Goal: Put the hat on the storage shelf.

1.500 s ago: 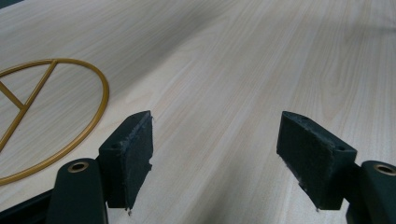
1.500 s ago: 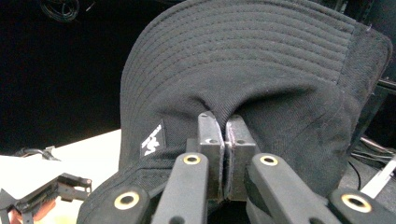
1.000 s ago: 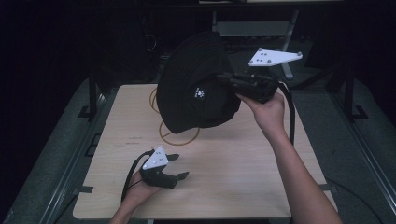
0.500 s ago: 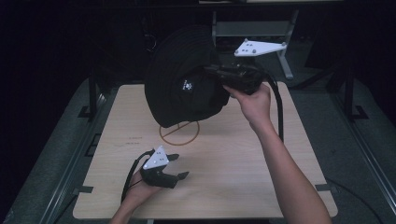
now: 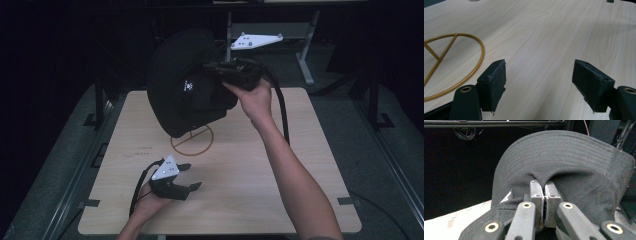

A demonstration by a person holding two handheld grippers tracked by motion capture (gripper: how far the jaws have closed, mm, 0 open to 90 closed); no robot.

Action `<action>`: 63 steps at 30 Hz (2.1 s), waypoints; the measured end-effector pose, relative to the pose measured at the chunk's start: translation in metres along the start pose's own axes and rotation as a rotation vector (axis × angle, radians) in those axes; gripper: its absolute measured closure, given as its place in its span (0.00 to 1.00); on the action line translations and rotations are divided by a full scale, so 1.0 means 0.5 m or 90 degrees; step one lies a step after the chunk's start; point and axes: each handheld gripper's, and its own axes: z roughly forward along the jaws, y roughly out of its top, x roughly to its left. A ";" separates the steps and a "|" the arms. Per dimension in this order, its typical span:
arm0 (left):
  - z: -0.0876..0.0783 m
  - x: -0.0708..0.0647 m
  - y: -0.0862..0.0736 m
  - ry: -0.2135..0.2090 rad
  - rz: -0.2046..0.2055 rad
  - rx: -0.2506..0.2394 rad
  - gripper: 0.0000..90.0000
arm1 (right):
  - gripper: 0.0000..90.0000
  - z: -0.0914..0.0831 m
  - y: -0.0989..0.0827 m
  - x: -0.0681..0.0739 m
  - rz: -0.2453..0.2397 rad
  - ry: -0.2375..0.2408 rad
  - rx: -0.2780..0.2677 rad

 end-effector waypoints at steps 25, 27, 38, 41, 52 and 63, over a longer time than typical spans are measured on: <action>-0.002 -0.006 0.006 -0.005 0.022 0.005 0.30 | 0.97 0.149 0.038 -0.015 -0.030 -0.004 0.106; -0.001 -0.008 0.006 -0.006 0.022 0.003 0.30 | 0.97 0.159 0.041 -0.018 -0.029 0.002 0.117; 0.008 -0.024 0.011 -0.021 0.044 0.008 0.30 | 0.93 0.239 0.058 -0.003 -0.063 -0.021 0.209; 0.014 -0.031 0.010 -0.028 0.048 0.014 0.30 | 0.75 0.250 0.060 0.017 -0.108 -0.056 0.219; 0.014 -0.027 0.010 -0.023 0.038 0.013 0.30 | 0.67 0.201 0.022 -0.016 -0.040 -0.001 0.202; 0.011 -0.022 0.003 -0.015 0.028 0.010 0.30 | 0.60 0.159 -0.022 -0.047 0.027 0.020 0.175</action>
